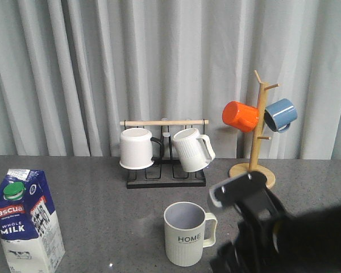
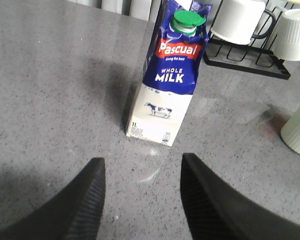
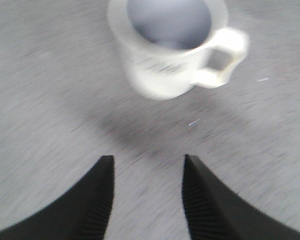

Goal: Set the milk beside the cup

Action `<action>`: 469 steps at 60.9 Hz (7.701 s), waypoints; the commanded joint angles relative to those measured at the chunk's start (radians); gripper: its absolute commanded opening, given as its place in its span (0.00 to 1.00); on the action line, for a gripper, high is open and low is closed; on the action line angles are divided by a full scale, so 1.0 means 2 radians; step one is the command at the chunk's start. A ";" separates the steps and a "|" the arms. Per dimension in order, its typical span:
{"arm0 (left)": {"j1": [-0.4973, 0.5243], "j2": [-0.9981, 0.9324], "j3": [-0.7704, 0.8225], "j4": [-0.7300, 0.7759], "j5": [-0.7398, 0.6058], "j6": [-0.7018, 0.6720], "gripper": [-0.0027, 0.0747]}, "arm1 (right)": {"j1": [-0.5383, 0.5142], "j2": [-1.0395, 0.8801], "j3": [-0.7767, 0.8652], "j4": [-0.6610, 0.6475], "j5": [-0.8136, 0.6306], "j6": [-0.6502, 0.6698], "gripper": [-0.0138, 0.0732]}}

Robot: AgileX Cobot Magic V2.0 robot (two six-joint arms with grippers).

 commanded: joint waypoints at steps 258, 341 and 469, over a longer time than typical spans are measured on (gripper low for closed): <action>-0.020 0.656 -0.668 -0.208 0.281 0.173 0.15 | 0.032 -0.352 0.322 -0.105 0.012 0.089 0.15; -0.176 0.769 -0.766 -0.141 0.293 0.139 0.20 | 0.032 -0.352 0.322 -0.103 0.013 0.089 0.15; -0.179 0.480 -0.762 -0.088 0.291 0.157 0.02 | 0.032 -0.352 0.322 -0.649 -0.024 0.603 0.15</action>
